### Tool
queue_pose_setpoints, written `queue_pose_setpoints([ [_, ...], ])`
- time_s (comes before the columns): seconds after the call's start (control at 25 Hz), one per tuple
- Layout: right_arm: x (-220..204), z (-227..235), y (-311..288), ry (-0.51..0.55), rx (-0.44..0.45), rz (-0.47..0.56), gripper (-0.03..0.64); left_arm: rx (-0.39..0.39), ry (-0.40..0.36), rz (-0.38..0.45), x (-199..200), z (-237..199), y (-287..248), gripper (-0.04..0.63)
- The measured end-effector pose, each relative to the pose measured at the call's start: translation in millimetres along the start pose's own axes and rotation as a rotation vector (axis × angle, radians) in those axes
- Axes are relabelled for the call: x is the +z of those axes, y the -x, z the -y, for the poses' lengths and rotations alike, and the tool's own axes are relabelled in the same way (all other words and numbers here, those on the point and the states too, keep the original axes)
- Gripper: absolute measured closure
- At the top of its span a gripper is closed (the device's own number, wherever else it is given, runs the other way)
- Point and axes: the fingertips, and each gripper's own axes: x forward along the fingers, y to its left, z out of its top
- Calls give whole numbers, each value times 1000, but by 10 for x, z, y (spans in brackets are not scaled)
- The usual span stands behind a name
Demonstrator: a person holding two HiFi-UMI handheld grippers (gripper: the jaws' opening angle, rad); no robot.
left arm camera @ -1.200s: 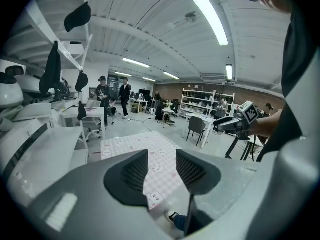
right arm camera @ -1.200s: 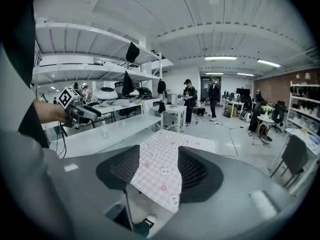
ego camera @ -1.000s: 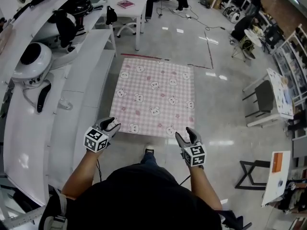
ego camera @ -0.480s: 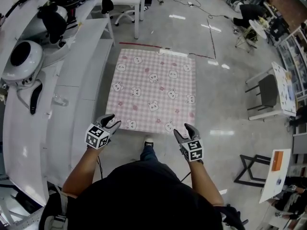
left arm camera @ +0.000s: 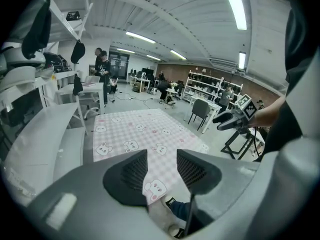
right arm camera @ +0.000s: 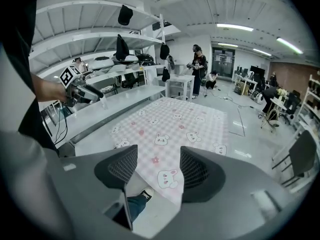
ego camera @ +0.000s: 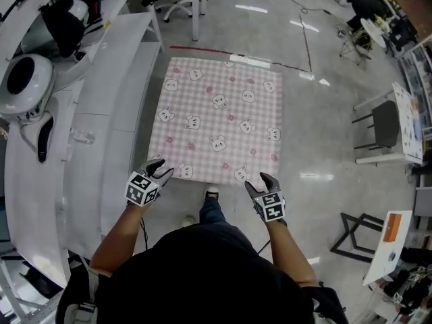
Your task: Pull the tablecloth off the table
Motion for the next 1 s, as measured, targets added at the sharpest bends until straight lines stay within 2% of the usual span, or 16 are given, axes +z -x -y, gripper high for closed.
queue_pose_setpoints([
  [0.16,-178,42,-138,6,12,-47,330,7,7,-44,-164,-25,-142,410],
  [0.56,-600,55,-485,36,39,-163,315,-9,-44,-172,-546,-64,-547,399],
  [0.68,-752,46,-585,55,48,-199,310,-16,-95,-218,-659,-19,-674,391],
  [1.0,-1107,13,-795,96,71,-293,290,-41,-304,-365,-1038,121,-954,357],
])
